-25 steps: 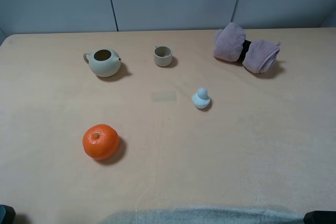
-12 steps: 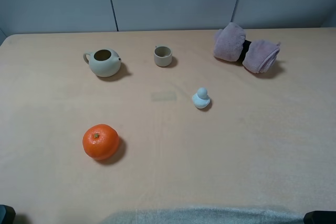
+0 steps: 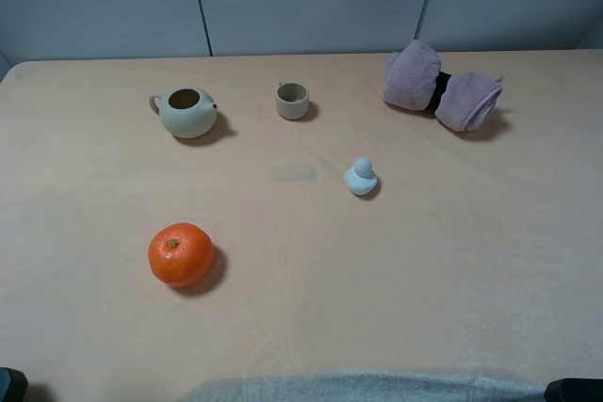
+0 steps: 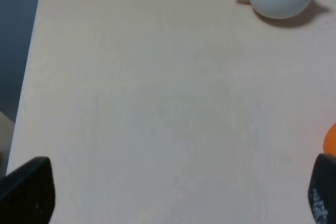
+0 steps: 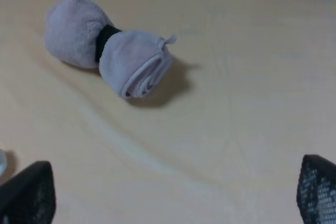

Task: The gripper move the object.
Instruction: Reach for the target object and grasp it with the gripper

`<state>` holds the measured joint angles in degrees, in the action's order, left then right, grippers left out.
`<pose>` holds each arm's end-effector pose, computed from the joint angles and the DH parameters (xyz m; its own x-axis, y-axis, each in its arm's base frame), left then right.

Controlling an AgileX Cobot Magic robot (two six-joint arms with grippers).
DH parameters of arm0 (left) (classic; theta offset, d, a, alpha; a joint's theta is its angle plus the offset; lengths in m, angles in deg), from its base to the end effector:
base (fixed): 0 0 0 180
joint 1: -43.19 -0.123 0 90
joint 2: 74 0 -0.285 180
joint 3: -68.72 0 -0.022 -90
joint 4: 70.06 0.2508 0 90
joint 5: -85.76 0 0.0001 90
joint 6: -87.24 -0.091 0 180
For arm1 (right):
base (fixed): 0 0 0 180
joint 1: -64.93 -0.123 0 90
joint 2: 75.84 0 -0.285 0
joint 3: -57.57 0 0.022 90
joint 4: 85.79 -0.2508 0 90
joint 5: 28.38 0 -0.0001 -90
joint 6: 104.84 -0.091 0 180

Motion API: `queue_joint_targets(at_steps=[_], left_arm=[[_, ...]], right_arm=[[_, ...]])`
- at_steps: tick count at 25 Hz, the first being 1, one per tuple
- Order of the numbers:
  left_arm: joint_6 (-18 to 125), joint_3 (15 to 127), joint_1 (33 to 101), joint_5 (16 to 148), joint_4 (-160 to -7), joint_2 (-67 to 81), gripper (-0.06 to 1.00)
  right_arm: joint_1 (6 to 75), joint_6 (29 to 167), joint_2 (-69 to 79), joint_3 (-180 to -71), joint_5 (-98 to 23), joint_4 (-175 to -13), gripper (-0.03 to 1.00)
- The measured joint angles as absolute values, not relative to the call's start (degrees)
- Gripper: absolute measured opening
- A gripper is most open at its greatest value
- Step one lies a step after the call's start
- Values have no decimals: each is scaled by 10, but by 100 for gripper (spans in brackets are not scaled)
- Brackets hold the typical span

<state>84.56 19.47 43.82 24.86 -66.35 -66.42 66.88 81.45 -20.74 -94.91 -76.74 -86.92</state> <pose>-0.0041 0.0052 0.2739 -0.4661 0.0832 -0.8808 -0.0026 0.9954 0.0955 0.1514 -0.0038 0.3510 -0.6545 -0.0743 -0.7524 -0.0405 0.9972 -0.0633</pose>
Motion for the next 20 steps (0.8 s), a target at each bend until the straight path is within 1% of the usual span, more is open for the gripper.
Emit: queue_joint_targets(at_steps=[12, 20], left_arm=[[846, 195, 438, 249, -664, -664, 96], [846, 195, 438, 249, -664, -664, 96]], right_arm=[[669, 947, 2, -1062, -758, -876, 69], [669, 1057, 105, -1111, -751, -932, 69]])
